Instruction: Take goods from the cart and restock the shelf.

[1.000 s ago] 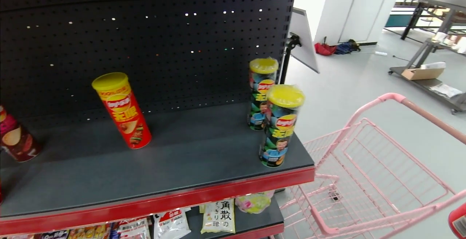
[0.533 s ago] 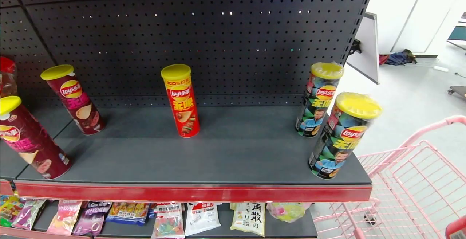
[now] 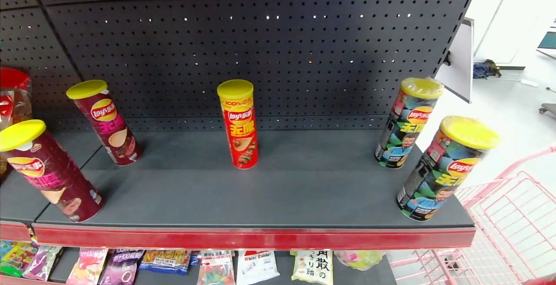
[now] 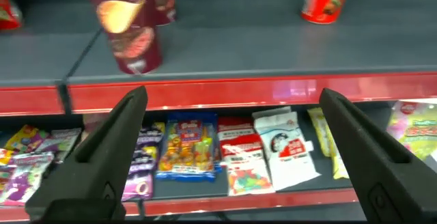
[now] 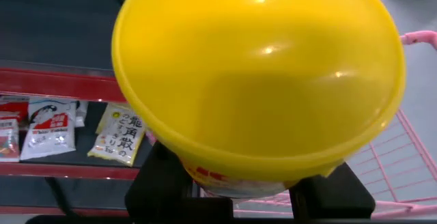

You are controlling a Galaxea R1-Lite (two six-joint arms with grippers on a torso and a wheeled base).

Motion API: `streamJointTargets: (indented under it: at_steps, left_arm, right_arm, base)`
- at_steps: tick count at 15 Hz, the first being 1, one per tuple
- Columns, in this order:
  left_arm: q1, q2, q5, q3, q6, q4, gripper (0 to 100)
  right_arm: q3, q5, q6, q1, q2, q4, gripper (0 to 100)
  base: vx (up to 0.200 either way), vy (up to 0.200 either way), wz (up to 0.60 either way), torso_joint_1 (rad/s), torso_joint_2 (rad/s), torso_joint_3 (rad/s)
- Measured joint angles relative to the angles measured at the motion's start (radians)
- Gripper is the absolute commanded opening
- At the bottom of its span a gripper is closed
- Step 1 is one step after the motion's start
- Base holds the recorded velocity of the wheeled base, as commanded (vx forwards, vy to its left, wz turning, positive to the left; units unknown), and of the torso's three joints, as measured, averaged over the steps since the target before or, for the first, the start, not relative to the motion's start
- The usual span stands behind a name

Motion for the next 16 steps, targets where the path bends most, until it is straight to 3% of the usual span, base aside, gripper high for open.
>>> streamJointTargets:
  at_steps: [4,14,15,16]
  left_arm:
    - [0.0,0.0,0.0,0.0,0.0,0.0,100]
    - [-0.001,0.008,0.0,0.0,-0.001,0.0,100]
    - [-0.009,0.018,-0.004,0.0,0.003,0.0,100]
    - [-0.016,0.027,-0.026,0.0,0.031,0.0,100]
  right_arm:
    - [0.002,0.012,-0.001,0.003,-0.019,0.0,0]
    - [0.055,0.074,0.003,0.004,-0.073,0.008,0]
    - [0.068,0.09,0.007,0.004,-0.079,0.008,0]
    - [0.075,0.109,0.013,0.007,-0.085,0.004,0]
  base:
    - [0.0,0.2,0.0,0.006,0.0,0.001]
    - [0.0,0.0,0.0,0.0,0.0,0.0]
    - [0.0,0.0,0.0,0.0,0.0,0.0]
    - [0.0,0.0,0.0,0.0,0.0,0.0]
